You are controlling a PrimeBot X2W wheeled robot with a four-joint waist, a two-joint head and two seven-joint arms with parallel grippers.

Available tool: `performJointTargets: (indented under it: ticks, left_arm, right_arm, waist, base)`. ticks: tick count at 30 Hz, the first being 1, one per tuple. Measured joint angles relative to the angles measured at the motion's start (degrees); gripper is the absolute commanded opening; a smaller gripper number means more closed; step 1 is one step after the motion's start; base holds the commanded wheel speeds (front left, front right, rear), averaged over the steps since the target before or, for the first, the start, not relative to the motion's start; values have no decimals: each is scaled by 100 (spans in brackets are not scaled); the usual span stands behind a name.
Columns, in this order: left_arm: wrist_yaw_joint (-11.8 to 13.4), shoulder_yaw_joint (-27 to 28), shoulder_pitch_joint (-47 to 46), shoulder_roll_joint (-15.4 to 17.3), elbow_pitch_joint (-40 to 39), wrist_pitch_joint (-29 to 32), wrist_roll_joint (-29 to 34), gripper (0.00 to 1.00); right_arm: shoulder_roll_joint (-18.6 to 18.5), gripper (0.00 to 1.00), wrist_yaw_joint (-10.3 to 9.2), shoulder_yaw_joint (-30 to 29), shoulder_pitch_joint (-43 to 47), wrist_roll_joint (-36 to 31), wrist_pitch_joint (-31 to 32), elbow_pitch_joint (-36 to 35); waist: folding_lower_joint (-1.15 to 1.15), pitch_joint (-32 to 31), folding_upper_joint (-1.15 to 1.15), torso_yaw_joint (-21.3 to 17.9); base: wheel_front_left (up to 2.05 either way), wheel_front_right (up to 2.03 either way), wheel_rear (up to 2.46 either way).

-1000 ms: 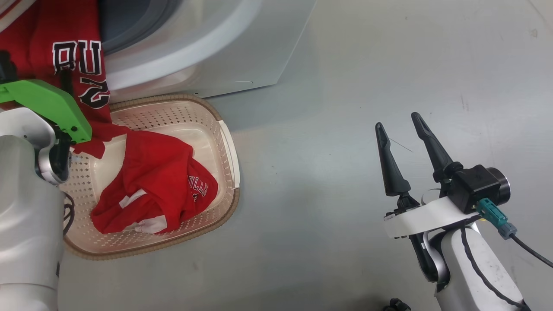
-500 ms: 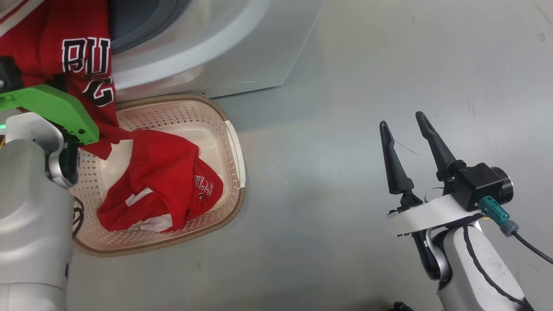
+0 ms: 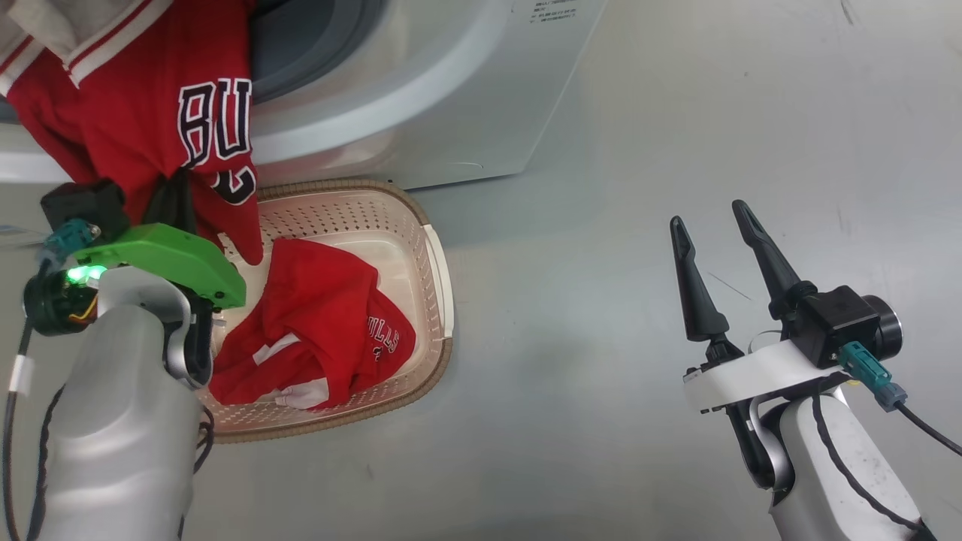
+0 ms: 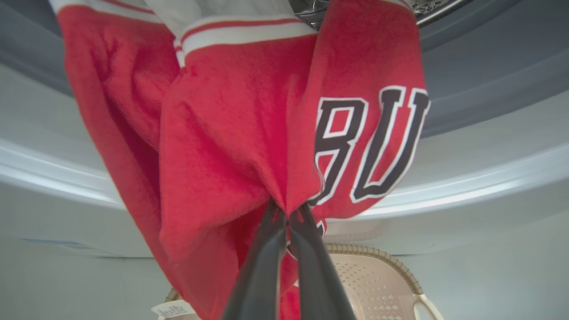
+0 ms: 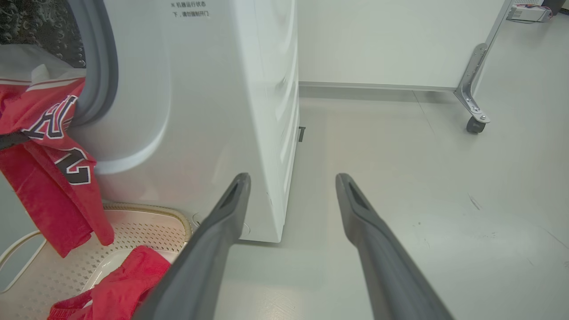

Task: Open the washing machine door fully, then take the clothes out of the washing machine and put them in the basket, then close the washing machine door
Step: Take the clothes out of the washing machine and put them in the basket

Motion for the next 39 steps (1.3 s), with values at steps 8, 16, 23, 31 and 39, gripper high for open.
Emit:
performJointTargets:
  ticks: [8, 16, 23, 31, 39]
  left_arm:
    - [-62, -147, 464, -120, -209, -591, 91, 0]
    - [-110, -249, 808, -226, -675, -658, 221, 0]
    - [-82, -311, 1009, -226, -1327, -659, 422, 0]
    - [-8, -286, 1279, -226, -2541, -660, 684, 0]
    - [-4, -393, 1750, -237, -3388, -660, 747, 0]
  right_arm:
    - [-52, 100, -9, -22, 50, -29, -1, 57]
    - [-126, 100, -16, -49, 205, -45, -1, 100]
    - [-126, 100, -18, -40, 319, -45, -1, 136]
    - [-123, 100, -32, -34, 497, -45, -1, 149]
    - [-118, 100, -74, -3, 600, -45, 0, 141]
  waist:
    - [0, -264, 0, 187]
    - [0, -575, 0, 410]
    - [0, -886, 0, 596]
    - [0, -1222, 0, 778]
    - [0, -1453, 0, 952]
  base:
    - [0, 0, 0]
    - [0, 0, 0]
    - [0, 0, 0]
    - [0, 0, 0]
    - [0, 0, 0]
